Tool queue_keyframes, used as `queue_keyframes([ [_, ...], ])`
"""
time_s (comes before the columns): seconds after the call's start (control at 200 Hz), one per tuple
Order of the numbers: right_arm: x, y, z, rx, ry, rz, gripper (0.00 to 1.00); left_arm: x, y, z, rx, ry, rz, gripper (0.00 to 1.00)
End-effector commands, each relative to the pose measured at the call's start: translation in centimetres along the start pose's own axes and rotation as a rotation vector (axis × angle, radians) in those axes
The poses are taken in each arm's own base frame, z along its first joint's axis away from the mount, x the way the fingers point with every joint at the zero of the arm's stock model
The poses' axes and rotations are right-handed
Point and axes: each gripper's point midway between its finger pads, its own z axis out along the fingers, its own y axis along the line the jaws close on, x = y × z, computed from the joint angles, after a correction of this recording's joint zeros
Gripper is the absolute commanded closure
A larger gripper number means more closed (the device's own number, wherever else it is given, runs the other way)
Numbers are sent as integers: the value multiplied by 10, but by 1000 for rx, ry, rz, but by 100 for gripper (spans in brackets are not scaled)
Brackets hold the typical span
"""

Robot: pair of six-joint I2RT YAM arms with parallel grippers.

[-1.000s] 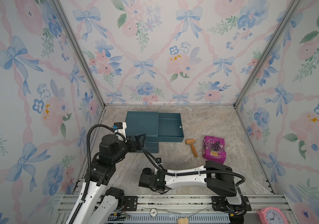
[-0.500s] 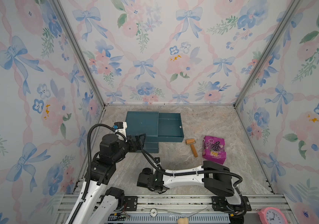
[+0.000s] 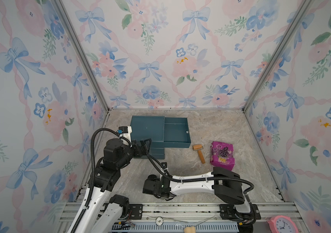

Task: Take the mice out of the drawer
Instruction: Place the mouse at the center of the board, then close the drawer of the storage box.

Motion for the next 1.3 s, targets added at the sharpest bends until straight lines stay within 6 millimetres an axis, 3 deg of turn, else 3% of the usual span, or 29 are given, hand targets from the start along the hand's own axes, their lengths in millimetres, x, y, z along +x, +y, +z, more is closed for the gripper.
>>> queue_keyframes([
  [0.0,-36,-2,-38,-30,-57,21,17,-14,-7,-6,4,-33,30,2],
  [0.1,-68,-7,-70,-42,-139,9,15,-23,-9,-7,-4,-47,45,2],
  [0.185,-101,-27,-97,-14,-212,-2,9,-33,-16,-6,2,-42,71,2],
  [0.365,-171,-101,-145,47,-344,38,0,-45,-19,10,-32,79,146,2],
  [0.45,-199,-143,-163,50,-390,88,4,-55,-12,15,-79,99,165,2],
  [0.57,-219,-198,-164,53,-406,178,4,-61,11,27,-123,152,133,2],
  [0.69,-225,-237,-137,-9,-345,273,4,-57,38,44,-149,207,59,2],
  [0.83,-223,-251,-98,-103,-233,324,4,-51,58,59,-178,256,35,2],
  [0.91,-220,-247,-78,-121,-165,304,4,-48,72,66,-198,278,8,2],
  [1.135,-220,-201,-32,-252,-35,164,4,-35,72,84,-129,351,-39,2],
  [1.295,-228,-177,-24,-325,3,116,4,-27,64,88,-65,385,-63,2],
])
